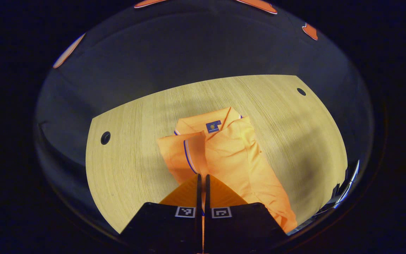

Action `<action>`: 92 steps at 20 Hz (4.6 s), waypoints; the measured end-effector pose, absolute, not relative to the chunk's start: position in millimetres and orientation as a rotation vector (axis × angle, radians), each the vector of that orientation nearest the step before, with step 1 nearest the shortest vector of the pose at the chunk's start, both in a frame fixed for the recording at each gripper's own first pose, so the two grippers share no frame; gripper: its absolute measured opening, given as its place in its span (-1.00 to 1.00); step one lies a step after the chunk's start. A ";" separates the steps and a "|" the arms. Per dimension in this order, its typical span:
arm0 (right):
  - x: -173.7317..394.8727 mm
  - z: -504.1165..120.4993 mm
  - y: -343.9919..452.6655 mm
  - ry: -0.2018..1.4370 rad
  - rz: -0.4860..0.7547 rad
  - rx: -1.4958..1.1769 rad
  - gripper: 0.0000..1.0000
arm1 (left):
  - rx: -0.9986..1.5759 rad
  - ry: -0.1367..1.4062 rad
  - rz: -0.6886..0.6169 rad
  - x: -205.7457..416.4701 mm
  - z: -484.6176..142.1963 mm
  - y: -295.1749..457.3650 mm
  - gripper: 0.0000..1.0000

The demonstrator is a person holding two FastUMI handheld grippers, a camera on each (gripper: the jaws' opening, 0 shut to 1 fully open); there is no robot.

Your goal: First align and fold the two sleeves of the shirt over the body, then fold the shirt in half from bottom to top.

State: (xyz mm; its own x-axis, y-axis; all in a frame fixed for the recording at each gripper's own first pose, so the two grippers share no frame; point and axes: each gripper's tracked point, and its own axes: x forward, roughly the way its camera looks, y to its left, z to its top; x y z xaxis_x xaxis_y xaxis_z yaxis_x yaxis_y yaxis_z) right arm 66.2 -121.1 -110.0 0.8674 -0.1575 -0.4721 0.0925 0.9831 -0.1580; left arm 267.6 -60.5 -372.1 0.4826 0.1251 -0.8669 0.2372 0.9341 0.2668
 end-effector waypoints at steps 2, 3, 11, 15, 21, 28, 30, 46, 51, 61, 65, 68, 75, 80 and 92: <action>61.4 -113.1 -131.8 0.510 -0.146 -0.123 0.98 | 0.343 1.081 -0.102 266.7 -377.6 -78.8 -0.94; 58.8 -114.1 -134.8 0.513 -0.152 -0.120 0.98 | 0.336 1.090 -0.121 265.2 -383.4 -85.8 -0.92; 54.8 -124.5 -142.5 0.551 -0.171 -0.112 0.98 | 0.347 1.045 -0.213 270.5 -382.6 -123.9 0.43; 61.7 -130.3 -128.1 0.567 -0.142 -0.122 0.99 | 0.335 0.995 -0.213 264.9 -361.3 -121.9 1.00; 81.4 -150.0 -88.7 0.612 -0.061 -0.149 0.98 | 0.263 0.943 -0.142 238.1 -316.7 -79.6 1.00; 98.6 -183.0 -48.4 0.679 0.008 -0.205 0.99 | 0.200 0.858 -0.039 196.9 -265.3 -16.7 0.99; 89.4 -200.3 -39.7 0.724 0.017 -0.231 0.99 | 0.190 0.870 -0.025 180.4 -272.6 -1.9 0.98; -31.0 -367.7 -42.5 1.143 -0.009 -0.329 0.98 | 0.070 1.165 0.011 1.6 -390.2 30.3 0.99; -85.8 -388.7 -46.0 1.244 -0.016 -0.328 0.98 | 0.087 1.220 0.033 -43.9 -404.5 45.5 0.98; -162.8 -431.5 -74.3 1.466 -0.101 -0.345 0.99 | 0.124 1.373 0.036 -120.6 -446.4 49.2 0.98; -170.6 -450.9 -77.2 1.500 -0.124 -0.350 0.99 | 0.157 1.378 0.098 -121.5 -460.7 53.3 0.94; -174.7 -449.8 -73.4 1.498 -0.126 -0.343 0.98 | 0.182 1.405 0.127 -129.4 -472.4 54.9 0.99; -172.0 -451.6 -74.2 1.480 -0.139 -0.328 0.99 | 0.220 1.404 0.123 -127.9 -472.6 51.6 0.95; -172.3 -450.6 -77.2 1.437 -0.130 -0.326 0.72 | 0.221 1.341 0.107 -125.0 -470.5 47.7 0.85; -173.0 -441.3 -67.4 1.434 -0.108 -0.106 -0.99 | 0.180 1.270 0.077 -114.0 -464.1 40.3 -0.98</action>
